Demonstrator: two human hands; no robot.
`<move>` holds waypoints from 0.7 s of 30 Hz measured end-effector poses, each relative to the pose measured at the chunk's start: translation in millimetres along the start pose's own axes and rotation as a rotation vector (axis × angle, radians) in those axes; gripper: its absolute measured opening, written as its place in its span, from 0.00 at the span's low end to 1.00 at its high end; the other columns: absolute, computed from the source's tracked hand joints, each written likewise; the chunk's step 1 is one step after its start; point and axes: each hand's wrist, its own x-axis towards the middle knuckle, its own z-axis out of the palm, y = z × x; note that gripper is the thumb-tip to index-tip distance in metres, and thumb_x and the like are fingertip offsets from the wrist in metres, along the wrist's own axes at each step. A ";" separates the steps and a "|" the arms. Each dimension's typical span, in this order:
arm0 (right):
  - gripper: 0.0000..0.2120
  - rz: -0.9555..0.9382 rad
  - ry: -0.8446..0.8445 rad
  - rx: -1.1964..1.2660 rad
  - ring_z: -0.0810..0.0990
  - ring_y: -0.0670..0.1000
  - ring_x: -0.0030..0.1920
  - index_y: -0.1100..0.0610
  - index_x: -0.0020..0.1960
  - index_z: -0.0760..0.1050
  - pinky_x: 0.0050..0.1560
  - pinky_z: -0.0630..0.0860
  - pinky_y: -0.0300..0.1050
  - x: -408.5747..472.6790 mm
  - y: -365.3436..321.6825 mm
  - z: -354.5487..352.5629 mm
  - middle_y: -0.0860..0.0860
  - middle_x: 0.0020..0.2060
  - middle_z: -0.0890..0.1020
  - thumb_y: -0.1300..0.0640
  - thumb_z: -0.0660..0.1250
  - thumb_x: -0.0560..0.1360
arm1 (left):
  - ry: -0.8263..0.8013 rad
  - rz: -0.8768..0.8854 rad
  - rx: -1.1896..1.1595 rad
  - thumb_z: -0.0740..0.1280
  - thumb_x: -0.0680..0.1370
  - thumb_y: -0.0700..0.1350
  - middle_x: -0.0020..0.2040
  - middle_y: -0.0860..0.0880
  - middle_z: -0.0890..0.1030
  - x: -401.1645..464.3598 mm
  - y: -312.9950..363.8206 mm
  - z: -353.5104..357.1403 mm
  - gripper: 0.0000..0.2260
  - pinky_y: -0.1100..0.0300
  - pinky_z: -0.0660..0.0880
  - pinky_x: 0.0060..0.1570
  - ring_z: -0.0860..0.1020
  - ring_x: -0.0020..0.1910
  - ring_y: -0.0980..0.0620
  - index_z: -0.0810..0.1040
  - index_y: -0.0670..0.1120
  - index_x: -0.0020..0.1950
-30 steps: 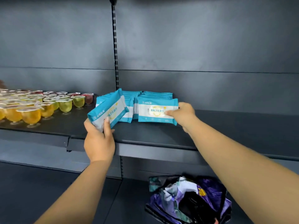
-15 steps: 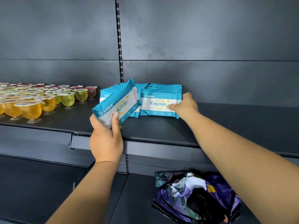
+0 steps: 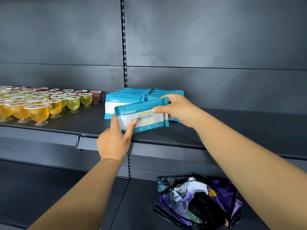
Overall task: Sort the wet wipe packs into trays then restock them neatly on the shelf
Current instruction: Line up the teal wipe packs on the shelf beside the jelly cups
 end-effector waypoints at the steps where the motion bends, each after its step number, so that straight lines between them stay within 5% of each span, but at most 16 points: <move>1: 0.11 0.017 0.043 0.017 0.81 0.55 0.54 0.61 0.49 0.79 0.60 0.75 0.56 -2.1 3.9 -5.3 0.56 0.52 0.83 0.63 0.74 0.67 | 0.011 0.060 0.005 0.44 0.66 0.70 0.38 0.43 0.80 -0.3 -1.1 -0.9 0.40 0.57 0.66 0.33 0.77 0.37 0.41 0.67 0.45 0.67; 6: 0.10 0.086 0.348 0.192 0.80 0.50 0.45 0.54 0.39 0.74 0.46 0.79 0.43 -2.7 14.0 -34.7 0.54 0.48 0.81 0.67 0.72 0.69 | -0.070 0.745 0.140 0.47 0.79 0.61 0.43 0.48 0.83 -3.9 -23.0 4.2 0.29 0.56 0.74 0.38 0.81 0.40 0.45 0.82 0.45 0.50; 8: 0.11 0.124 0.386 0.187 0.80 0.50 0.45 0.54 0.38 0.72 0.43 0.78 0.41 4.4 20.7 -36.3 0.53 0.46 0.80 0.67 0.72 0.70 | -0.061 0.785 0.168 0.46 0.80 0.61 0.44 0.47 0.83 -1.4 -29.7 7.0 0.30 0.55 0.73 0.39 0.81 0.41 0.45 0.83 0.45 0.49; 13: 0.09 0.169 0.399 0.142 0.81 0.52 0.50 0.59 0.46 0.77 0.55 0.77 0.48 30.8 35.7 -21.0 0.55 0.53 0.81 0.66 0.73 0.68 | 0.008 0.800 0.188 0.46 0.79 0.61 0.44 0.46 0.82 -1.1 -31.0 11.1 0.30 0.56 0.72 0.39 0.80 0.40 0.44 0.83 0.45 0.48; 21: 0.27 0.139 0.484 -0.223 0.77 0.54 0.58 0.59 0.63 0.73 0.60 0.74 0.49 50.7 47.4 -16.0 0.54 0.59 0.78 0.54 0.75 0.67 | 0.083 0.827 0.202 0.45 0.80 0.58 0.43 0.46 0.83 -1.6 -34.2 14.2 0.29 0.57 0.71 0.36 0.78 0.35 0.44 0.83 0.45 0.48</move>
